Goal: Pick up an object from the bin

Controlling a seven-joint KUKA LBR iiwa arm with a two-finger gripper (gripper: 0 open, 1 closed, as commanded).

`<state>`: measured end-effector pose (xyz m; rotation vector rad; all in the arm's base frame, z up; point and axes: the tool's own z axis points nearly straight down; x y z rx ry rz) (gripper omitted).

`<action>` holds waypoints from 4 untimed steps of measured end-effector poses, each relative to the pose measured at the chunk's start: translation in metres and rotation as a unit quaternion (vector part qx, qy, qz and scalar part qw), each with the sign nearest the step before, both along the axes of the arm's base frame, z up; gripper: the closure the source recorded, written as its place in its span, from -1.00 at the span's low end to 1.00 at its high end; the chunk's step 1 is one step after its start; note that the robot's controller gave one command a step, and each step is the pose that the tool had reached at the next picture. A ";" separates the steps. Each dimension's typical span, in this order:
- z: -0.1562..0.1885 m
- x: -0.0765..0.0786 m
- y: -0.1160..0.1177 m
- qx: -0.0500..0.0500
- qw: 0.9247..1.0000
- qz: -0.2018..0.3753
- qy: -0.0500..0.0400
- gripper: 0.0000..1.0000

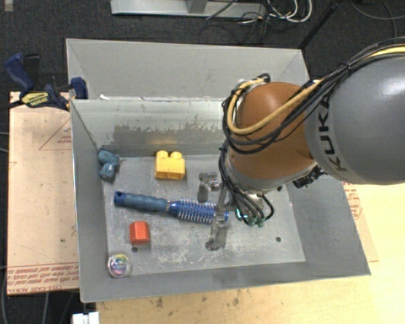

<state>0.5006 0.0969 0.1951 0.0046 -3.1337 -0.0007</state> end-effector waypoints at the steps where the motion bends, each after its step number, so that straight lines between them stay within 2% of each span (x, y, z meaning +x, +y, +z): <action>1: -0.114 0.055 -0.029 -0.001 1.000 0.011 -0.001 -1.00; 2: -0.110 0.055 -0.027 0.000 1.000 0.012 -0.003 1.00; 3: -0.007 0.029 -0.024 0.000 1.000 0.025 -0.008 1.00; 4: 0.064 0.038 -0.031 0.000 0.999 0.041 -0.009 1.00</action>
Offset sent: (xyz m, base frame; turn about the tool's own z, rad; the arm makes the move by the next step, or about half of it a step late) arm 0.0560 -0.0276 -0.1093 -0.0254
